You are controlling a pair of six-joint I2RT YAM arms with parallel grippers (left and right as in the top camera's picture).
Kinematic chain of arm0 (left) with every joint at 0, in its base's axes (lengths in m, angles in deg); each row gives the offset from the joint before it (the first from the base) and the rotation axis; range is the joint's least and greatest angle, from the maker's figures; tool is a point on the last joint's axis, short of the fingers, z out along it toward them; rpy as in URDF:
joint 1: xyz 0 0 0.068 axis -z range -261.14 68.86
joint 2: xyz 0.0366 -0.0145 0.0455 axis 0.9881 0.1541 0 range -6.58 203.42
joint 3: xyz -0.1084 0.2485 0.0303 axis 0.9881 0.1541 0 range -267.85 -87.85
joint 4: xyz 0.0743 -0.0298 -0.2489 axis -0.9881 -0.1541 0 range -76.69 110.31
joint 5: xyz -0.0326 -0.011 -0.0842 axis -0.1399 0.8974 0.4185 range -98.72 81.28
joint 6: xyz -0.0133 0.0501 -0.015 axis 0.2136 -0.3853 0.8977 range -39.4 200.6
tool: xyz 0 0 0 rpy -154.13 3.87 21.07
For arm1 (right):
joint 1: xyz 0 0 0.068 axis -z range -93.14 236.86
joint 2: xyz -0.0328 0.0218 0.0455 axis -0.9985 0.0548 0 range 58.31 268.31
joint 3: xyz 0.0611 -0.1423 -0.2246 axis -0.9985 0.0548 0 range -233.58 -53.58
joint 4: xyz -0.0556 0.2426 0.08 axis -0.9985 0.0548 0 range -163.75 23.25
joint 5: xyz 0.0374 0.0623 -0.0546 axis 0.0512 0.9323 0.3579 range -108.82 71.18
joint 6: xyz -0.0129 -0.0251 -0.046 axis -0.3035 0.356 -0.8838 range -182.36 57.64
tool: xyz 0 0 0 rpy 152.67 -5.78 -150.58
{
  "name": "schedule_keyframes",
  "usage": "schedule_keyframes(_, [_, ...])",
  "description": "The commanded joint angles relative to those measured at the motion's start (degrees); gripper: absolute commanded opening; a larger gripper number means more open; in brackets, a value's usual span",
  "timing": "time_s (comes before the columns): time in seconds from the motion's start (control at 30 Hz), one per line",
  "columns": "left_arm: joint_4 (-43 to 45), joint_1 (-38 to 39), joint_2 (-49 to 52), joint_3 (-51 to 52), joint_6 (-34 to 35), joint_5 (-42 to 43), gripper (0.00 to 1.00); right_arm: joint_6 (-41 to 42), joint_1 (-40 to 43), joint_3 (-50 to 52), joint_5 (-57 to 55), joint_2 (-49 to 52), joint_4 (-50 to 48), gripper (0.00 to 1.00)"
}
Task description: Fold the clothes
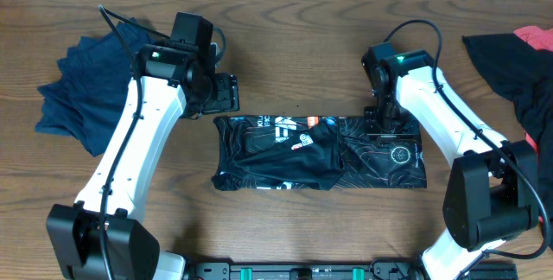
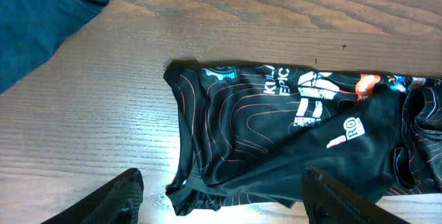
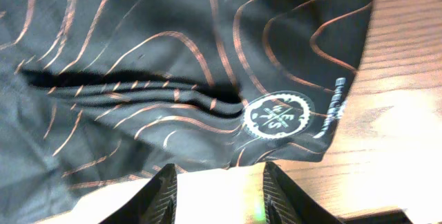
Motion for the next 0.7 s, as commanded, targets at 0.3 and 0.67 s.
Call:
schedule_keyframes(0.3, [-0.2,-0.2,-1.3,1.0,0.3,-0.7,0.75,2.1,0.3,10.5,-1.2,-0.3,-10.1,0.41])
schedule_keyframes(0.67, [-0.2,-0.2,-1.3,1.0,0.3,-0.7,0.75,-3.5,-0.1,12.9,3.7,-0.3,-15.0,0.01])
